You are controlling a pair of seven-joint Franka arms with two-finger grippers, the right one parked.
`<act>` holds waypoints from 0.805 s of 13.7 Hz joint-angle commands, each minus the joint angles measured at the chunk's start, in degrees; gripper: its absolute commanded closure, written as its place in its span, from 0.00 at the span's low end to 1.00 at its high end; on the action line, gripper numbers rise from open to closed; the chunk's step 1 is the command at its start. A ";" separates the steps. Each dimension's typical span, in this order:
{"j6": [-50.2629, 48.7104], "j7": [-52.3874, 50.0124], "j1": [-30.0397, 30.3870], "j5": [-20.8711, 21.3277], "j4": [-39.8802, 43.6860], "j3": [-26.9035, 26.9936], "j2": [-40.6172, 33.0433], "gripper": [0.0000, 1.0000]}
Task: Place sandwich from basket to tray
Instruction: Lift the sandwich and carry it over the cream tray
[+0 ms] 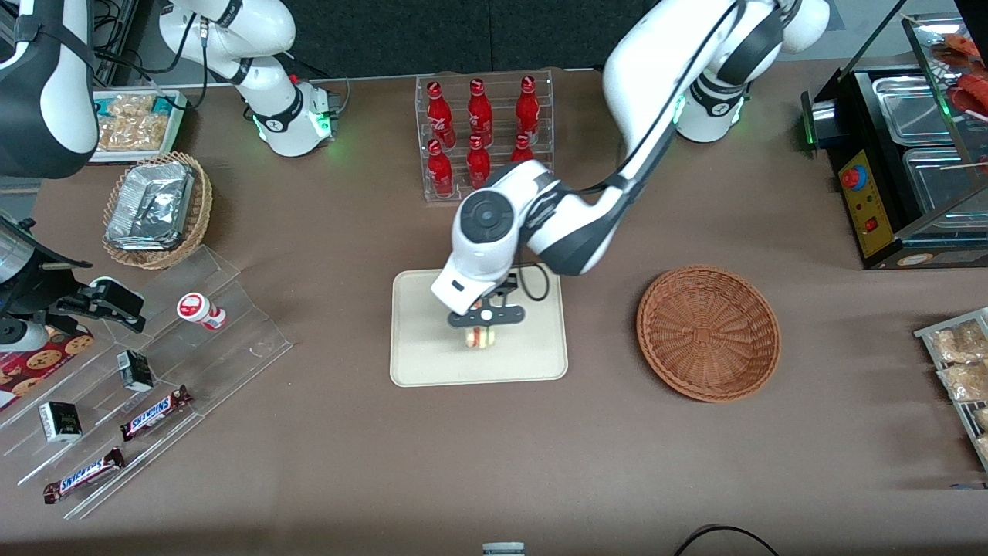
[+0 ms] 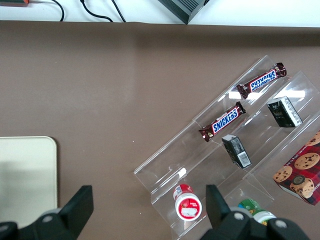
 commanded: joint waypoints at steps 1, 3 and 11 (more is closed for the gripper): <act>1.42 -0.12 -1.97 1.14 3.64 0.90 5.16 0.94; 3.00 -0.74 -1.89 3.24 3.64 0.90 7.36 0.90; 4.42 -4.69 -2.32 6.06 3.56 0.90 9.05 0.00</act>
